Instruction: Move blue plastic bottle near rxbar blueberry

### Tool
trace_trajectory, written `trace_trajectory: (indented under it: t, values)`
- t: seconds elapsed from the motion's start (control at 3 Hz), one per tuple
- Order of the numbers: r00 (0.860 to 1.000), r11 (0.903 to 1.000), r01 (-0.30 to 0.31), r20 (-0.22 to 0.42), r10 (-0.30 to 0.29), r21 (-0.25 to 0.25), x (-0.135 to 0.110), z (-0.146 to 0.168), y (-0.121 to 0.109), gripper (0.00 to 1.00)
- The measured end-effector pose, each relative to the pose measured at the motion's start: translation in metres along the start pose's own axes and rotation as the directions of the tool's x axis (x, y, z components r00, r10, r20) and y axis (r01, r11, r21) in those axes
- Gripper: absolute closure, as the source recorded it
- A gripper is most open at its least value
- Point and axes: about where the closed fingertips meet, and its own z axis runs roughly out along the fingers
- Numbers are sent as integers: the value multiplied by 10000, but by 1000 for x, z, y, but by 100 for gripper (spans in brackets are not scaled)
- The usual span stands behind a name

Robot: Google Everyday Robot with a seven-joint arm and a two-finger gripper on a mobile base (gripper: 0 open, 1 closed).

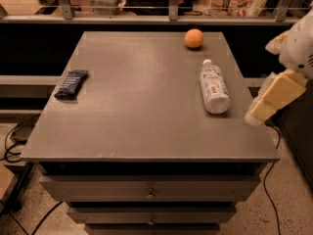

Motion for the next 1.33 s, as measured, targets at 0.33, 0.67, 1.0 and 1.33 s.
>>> trace_trajectory:
  t: [0.33, 0.67, 1.0, 1.33]
  values:
    - [9761, 9786, -2057, 707, 2054, -36, 4, 38, -17, 0]
    - [9346, 9432, -3291, 1273, 3322, -454, 7, 69, -27, 0]
    - [9080, 9260, -3619, 1843, 3762, -1073, -7, 102, -36, 0]
    - [9042, 9259, -3426, 2118, 3709, -1590, -24, 131, -38, 0]
